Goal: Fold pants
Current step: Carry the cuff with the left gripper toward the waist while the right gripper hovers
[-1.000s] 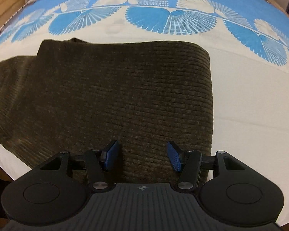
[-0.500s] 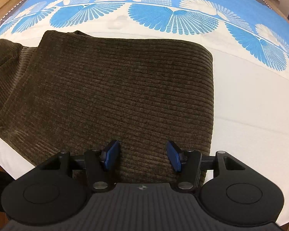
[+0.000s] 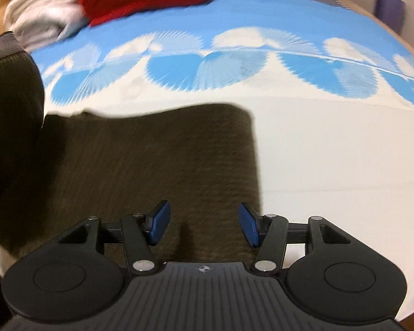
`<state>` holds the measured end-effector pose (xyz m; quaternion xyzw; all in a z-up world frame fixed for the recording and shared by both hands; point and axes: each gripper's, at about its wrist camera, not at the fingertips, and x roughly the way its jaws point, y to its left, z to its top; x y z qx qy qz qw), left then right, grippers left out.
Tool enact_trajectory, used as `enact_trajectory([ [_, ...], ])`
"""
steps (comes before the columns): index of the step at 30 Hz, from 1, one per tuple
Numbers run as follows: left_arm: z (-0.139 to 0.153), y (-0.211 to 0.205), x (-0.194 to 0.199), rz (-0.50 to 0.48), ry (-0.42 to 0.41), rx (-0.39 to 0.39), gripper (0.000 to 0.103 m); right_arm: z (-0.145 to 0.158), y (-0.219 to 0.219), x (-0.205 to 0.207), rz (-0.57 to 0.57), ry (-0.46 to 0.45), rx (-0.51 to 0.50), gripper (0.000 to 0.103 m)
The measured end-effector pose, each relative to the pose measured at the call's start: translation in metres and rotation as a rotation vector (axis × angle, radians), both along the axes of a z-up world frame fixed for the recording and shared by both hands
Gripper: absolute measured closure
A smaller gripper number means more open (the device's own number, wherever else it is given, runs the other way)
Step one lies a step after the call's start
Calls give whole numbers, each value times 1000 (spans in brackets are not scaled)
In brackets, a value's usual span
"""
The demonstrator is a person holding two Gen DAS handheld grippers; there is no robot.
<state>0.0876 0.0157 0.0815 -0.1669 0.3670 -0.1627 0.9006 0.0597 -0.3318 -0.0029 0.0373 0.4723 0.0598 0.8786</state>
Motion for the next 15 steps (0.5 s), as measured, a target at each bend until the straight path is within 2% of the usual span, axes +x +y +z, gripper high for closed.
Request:
enact_trajectory([
  [5,-11,-90,3,-201,-31,17,74,8,-47,-6,-176,-41,79,46],
  [9,-31,-159,-9,-389,-38,75,73,11,-85,-15,-303,-65,151,46],
  [12,-59,-199,-16,-514,15,154,64,9,-104,-19,-356,-77,205,46],
  [14,-78,-217,-13,-550,80,241,60,10,-112,-21,-381,-89,220,46],
  [15,-82,-219,-12,-556,92,251,59,8,-113,-21,-391,-90,230,46],
])
